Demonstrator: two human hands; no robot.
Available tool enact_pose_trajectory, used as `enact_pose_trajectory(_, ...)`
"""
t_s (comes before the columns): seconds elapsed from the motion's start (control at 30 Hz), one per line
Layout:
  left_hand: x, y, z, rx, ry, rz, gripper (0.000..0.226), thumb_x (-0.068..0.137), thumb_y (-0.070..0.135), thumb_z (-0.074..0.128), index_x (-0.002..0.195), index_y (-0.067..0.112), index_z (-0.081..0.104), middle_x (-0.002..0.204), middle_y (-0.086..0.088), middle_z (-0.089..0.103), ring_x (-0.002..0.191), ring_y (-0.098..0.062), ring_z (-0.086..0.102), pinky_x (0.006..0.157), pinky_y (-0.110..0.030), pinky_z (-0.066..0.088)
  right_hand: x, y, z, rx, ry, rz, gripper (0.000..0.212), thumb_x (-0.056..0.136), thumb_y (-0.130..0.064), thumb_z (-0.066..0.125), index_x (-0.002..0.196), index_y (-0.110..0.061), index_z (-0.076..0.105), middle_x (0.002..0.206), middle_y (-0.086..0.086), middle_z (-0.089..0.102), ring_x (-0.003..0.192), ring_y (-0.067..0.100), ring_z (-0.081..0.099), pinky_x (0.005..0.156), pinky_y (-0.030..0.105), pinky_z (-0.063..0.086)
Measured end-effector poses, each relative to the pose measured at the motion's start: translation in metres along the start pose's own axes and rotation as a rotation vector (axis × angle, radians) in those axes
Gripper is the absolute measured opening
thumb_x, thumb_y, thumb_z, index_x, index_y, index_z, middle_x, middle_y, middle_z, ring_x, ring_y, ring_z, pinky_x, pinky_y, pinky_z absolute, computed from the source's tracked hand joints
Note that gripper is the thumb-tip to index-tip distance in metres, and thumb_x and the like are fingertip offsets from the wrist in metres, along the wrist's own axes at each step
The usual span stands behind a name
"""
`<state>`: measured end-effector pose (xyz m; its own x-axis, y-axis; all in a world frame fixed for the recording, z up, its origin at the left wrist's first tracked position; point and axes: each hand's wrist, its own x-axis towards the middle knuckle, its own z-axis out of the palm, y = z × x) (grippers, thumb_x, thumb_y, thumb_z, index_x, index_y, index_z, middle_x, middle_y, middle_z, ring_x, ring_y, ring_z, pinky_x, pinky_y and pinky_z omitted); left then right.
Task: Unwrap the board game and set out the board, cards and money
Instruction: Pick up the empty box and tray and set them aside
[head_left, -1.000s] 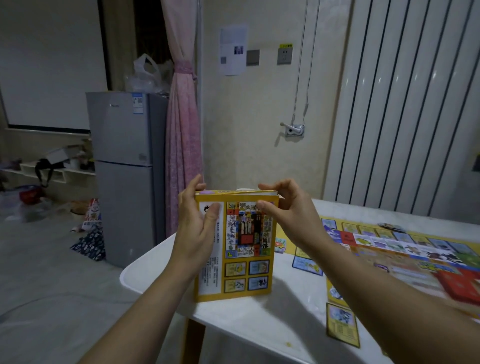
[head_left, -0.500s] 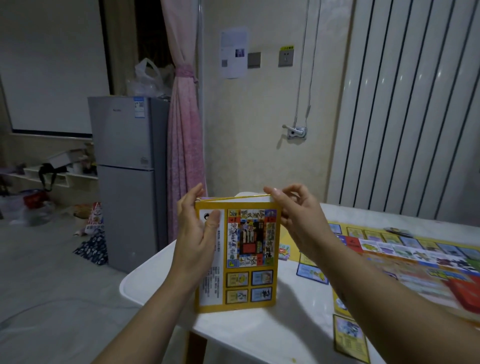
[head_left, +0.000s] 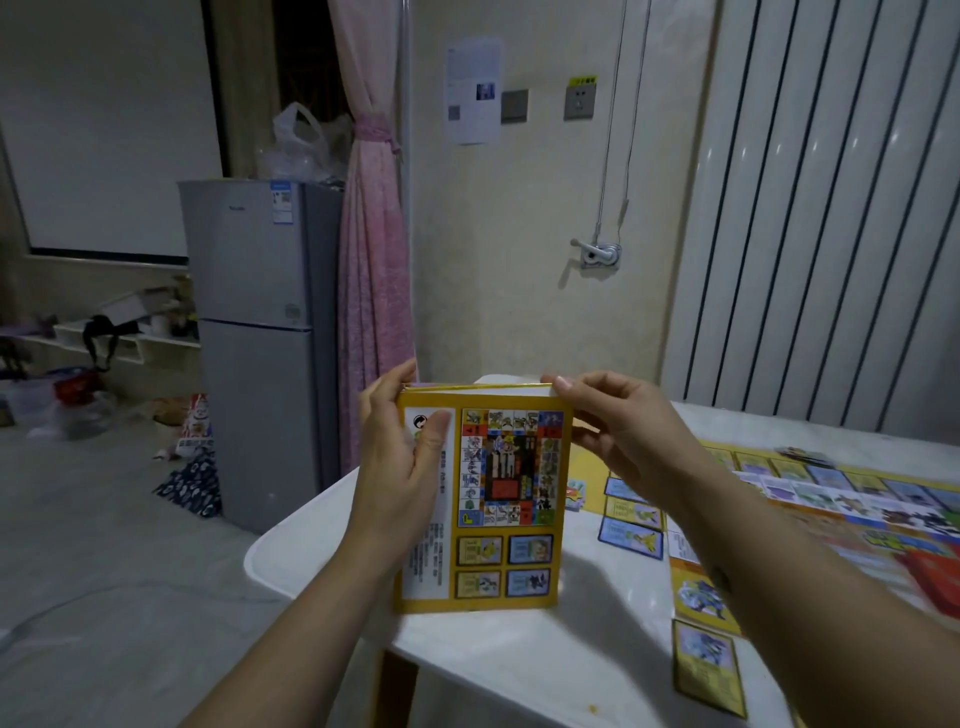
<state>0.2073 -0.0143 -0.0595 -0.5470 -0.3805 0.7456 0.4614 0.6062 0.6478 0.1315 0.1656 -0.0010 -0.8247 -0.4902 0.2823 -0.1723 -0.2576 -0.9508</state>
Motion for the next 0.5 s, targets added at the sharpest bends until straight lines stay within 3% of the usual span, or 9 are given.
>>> enact_pose_trajectory(0.13, 0.001, 0.001, 0.0, -0.004, -0.003, -0.012, 0.03, 0.088, 0.045, 0.041, 0.113, 0.053, 0.028, 0.126, 0.009, 0.035, 0.112, 0.011, 0.041, 0.086, 0.002, 0.03, 0.005, -0.003, -0.004, -0.097, 0.036, -0.041, 0.016, 0.083, -0.01, 0.064, 0.093, -0.01, 0.052, 0.111, 0.011, 0.066, 0.101, 0.023, 0.065, 0.086, 0.037, 0.054)
enact_pose_trajectory(0.23, 0.001, -0.002, -0.001, 0.009, 0.003, -0.008, 0.024, 0.091, 0.046, 0.042, 0.112, 0.051, 0.031, 0.125, 0.006, 0.037, 0.114, -0.002, 0.045, 0.092, -0.01, 0.034, 0.001, -0.003, 0.001, -0.514, -0.01, -0.201, 0.024, 0.089, -0.02, 0.062, 0.112, -0.023, 0.059, 0.117, -0.01, 0.062, 0.102, 0.008, 0.063, 0.085, 0.026, 0.053)
enact_pose_trajectory(0.33, 0.0, -0.001, -0.001, 0.019, 0.017, 0.025, 0.022, 0.092, 0.048, 0.043, 0.111, 0.051, 0.032, 0.124, 0.004, 0.038, 0.113, -0.004, 0.047, 0.095, -0.02, 0.038, -0.006, 0.01, 0.004, -0.649, -0.024, -0.328, 0.024, 0.085, -0.019, 0.067, 0.108, -0.025, 0.066, 0.117, -0.016, 0.06, 0.107, 0.001, 0.059, 0.085, 0.021, 0.054)
enact_pose_trajectory(0.5, -0.002, 0.008, -0.004, -0.03, -0.02, -0.054, 0.032, 0.095, 0.042, 0.044, 0.122, 0.049, 0.028, 0.124, 0.003, 0.046, 0.107, -0.006, 0.056, 0.093, -0.026, 0.046, -0.009, 0.013, 0.008, -0.696, -0.024, -0.395, 0.026, 0.086, -0.014, 0.066, 0.093, -0.037, 0.056, 0.117, -0.014, 0.057, 0.108, 0.005, 0.058, 0.083, 0.022, 0.055)
